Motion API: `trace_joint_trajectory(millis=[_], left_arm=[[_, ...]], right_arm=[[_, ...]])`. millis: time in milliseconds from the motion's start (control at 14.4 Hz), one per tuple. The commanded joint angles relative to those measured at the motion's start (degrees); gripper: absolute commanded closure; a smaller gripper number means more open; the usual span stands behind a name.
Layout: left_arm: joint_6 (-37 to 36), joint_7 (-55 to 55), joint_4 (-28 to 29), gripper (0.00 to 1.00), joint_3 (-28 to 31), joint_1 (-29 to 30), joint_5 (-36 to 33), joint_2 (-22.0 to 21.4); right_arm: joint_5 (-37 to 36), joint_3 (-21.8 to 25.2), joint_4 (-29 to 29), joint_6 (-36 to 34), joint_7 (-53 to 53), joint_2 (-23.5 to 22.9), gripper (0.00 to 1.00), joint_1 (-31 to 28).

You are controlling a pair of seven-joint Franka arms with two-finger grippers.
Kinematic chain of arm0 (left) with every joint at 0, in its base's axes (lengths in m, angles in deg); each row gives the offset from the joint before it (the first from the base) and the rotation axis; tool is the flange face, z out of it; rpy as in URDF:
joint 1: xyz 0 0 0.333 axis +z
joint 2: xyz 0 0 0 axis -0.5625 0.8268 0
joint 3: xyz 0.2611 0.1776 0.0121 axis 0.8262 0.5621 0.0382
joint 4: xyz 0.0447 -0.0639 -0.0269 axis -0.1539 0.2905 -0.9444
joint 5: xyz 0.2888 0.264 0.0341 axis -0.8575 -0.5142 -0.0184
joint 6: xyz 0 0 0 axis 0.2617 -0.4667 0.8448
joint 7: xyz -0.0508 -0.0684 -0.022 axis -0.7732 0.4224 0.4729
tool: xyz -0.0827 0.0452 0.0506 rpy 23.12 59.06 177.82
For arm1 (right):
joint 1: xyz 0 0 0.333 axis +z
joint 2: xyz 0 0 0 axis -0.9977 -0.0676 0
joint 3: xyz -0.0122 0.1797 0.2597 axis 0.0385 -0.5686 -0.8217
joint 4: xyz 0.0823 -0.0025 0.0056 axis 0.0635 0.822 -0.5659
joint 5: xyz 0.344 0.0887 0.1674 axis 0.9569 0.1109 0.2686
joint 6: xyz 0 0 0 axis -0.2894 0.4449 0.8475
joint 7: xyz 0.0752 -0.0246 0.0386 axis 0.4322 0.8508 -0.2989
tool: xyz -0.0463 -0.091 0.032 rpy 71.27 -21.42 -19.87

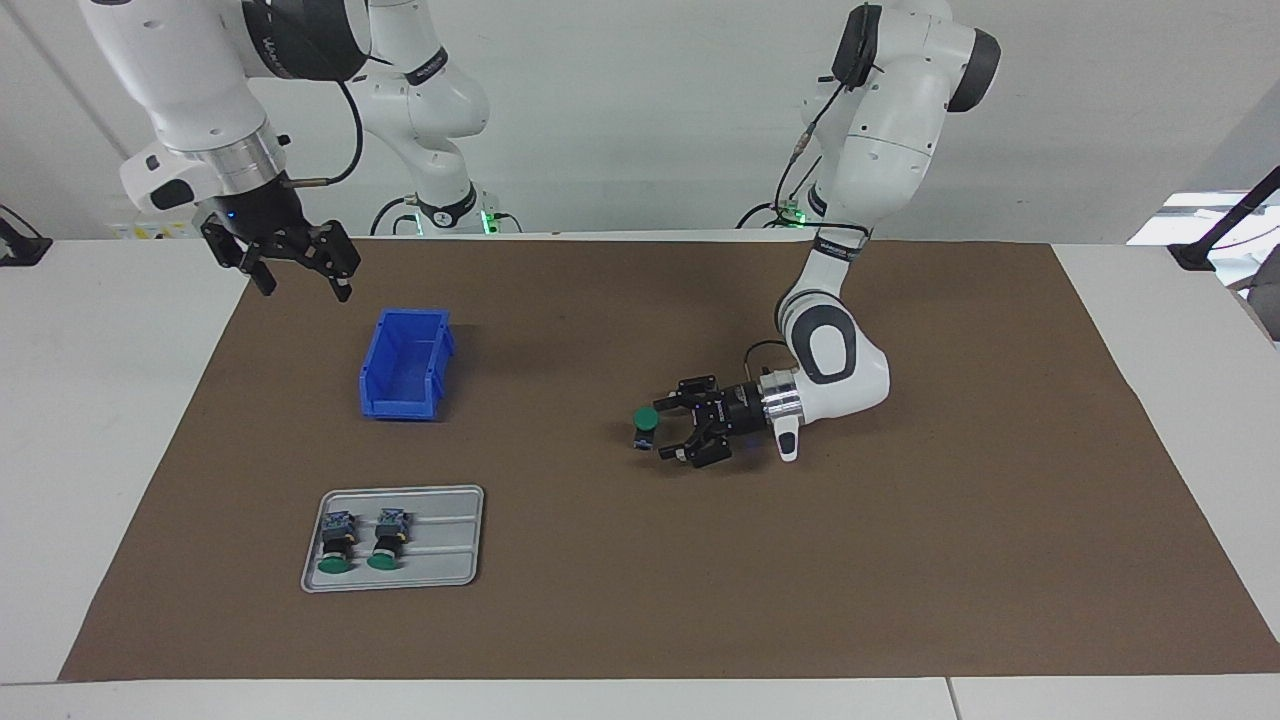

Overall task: Place and press button with both arms
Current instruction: 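Open the left gripper and lift it away from the button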

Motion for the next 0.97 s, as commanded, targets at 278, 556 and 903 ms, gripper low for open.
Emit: trace_joint_trajectory(millis=[278,556,903], left_arm=[[-0.9,-2.3,1.8,0.0,0.2,6.3,-17.5,-5.5],[-5.4,-14.6,-6.7,0.0,2.9,6.4,-37.9,-7.8],[-8.2,-26.2,-14.6,0.0,2.9,4.5,-59.3,-9.0]], right_arm=[[0.8,-0.1,1.5,0.0,1.3,1.5,0.01,-0.5],[0.8,-0.1,1.5,-0.1,1.3,1.5,0.01,-0.5],[0.8,-0.1,1.5,0.0,1.3,1.5,0.01,-0.5]])
